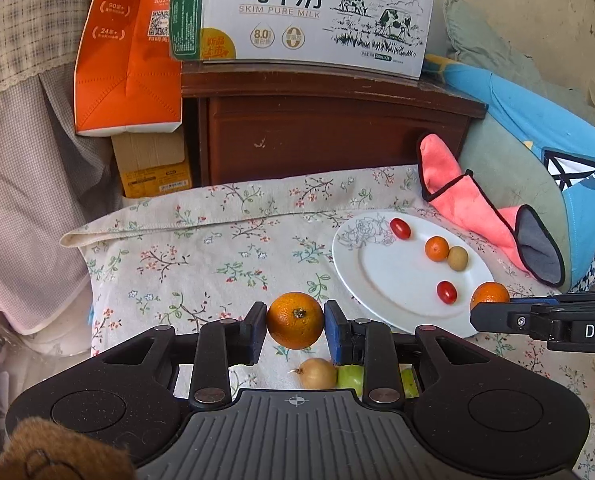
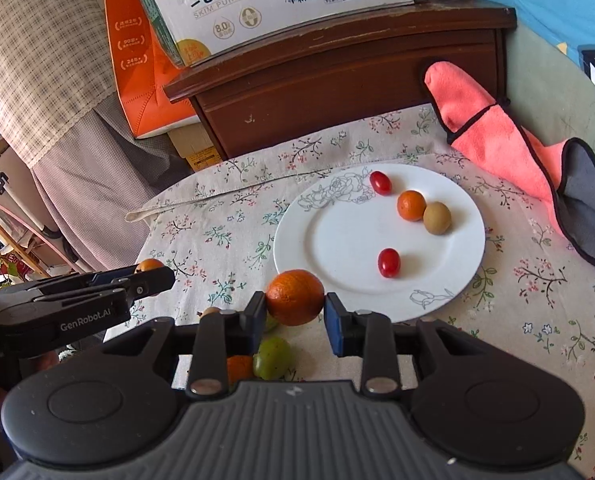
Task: Organize fruits
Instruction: 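Lift both held oranges and carry them over the white plate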
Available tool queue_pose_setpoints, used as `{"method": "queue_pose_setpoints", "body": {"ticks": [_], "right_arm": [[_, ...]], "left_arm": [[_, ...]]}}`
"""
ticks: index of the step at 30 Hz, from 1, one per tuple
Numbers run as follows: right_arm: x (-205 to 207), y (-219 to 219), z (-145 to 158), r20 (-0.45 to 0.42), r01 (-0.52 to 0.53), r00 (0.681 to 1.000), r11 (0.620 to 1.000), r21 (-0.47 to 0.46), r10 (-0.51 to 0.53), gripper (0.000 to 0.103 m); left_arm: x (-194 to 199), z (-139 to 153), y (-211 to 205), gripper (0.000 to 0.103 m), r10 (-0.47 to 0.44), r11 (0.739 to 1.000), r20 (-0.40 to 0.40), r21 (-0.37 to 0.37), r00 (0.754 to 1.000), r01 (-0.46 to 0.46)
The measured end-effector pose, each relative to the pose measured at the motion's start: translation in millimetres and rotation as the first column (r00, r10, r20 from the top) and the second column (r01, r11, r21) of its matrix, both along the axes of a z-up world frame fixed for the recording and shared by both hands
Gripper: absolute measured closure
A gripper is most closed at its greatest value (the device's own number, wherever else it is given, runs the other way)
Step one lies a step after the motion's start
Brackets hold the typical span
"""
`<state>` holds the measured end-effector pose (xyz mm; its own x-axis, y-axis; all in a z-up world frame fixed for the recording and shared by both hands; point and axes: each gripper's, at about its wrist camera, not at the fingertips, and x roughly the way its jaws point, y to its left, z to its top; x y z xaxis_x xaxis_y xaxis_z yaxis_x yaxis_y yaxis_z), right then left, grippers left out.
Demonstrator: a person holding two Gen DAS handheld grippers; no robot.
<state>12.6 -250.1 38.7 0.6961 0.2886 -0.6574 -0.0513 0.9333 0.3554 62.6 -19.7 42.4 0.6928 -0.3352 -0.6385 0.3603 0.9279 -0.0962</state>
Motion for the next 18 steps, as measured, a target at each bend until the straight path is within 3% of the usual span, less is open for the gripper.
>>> {"method": "queue_pose_setpoints", "body": {"ticks": [3, 8, 18], "right_arm": [[1.2, -5.3, 8.4, 0.027, 0.012, 1.000, 1.000, 0.005, -0.012, 0.072], [5.1, -17.8, 23.4, 0.076, 0.050, 0.996, 0.999, 0.007, -0.050, 0.072], [15.6, -58.7, 41.3, 0.133, 0.186, 0.972, 0.980, 0.065, -0.193, 0.072]], "left_arm": [[1.5, 8.4, -5.9, 0.075, -0.023, 0.999, 0.021, -0.032, 1.000, 0.024], [14.0, 14.8, -16.0, 0.075, -0.050, 0.992, -0.018, -0.115, 0.999, 0.047], [37.3, 13.7, -31.1, 0.075, -0.047, 0.979, -0.057, -0.202, 0.997, 0.035]]}}
